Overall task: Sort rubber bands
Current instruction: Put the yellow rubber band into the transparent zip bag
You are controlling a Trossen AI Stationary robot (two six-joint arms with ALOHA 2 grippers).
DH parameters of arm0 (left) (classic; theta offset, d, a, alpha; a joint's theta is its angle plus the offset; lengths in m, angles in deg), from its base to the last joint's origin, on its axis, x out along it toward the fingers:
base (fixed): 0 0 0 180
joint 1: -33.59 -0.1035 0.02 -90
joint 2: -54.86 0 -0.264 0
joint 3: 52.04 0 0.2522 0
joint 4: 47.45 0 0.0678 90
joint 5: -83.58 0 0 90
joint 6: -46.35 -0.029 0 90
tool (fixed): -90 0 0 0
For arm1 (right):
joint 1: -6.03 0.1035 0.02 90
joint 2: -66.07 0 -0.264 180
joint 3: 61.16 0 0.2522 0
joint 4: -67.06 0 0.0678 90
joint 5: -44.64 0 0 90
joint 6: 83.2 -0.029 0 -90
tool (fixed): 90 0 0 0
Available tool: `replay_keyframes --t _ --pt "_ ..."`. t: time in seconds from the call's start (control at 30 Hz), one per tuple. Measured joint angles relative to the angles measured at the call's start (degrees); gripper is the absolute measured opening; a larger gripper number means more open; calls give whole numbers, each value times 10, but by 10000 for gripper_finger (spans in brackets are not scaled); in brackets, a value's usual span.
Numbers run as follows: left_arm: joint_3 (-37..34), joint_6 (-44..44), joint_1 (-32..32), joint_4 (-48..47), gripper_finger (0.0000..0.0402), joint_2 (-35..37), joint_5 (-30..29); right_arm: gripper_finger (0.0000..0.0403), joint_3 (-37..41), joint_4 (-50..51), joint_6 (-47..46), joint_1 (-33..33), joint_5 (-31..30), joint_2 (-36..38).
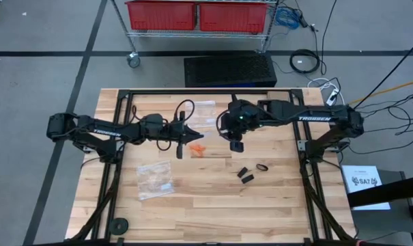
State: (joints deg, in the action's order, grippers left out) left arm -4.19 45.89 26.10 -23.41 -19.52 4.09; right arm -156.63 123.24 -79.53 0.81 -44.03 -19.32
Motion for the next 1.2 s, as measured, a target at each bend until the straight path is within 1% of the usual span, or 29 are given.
replay_keyframes --t 0.1,0.2,0.23,0.33,0.4,0.43,0.53,0.67,0.8,0.9,1.03,1.2 --pt "0 -5 0 -19 0 0 -7 114 -10 32 -4 0 -10 21" --pt "0 -6 0 -47 0 0 -33 118 -14 86 -18 -6 -62 46" --pt "0 -10 0 -56 0 0 -40 118 -14 107 -22 -13 -71 54" --pt "0 -15 -1 -63 0 0 -48 113 4 135 -31 -38 -74 74" --pt "0 -19 -5 -65 0 0 -48 111 37 136 -32 -59 -66 89" --pt "0 -20 -7 -70 0 3 -49 110 60 132 -32 -70 -52 97" --pt "-4 -20 -19 -75 0 13 -50 110 149 85 -31 -105 -16 119" --pt "-23 -15 -34 -81 0 30 -50 110 277 -32 -24 -135 30 133" --pt "-31 -14 -43 -86 0 46 -50 110 369 -123 -7 -146 32 120" --pt "-36 -14 -49 -83 0 55 -50 109 401 -162 3 -151 32 101" --pt "-41 -14 -57 -84 0 61 -49 111 407 -187 31 -157 33 66" --pt "-43 -13 -57 -85 0 61 -47 138 407 -221 79 -165 36 10"
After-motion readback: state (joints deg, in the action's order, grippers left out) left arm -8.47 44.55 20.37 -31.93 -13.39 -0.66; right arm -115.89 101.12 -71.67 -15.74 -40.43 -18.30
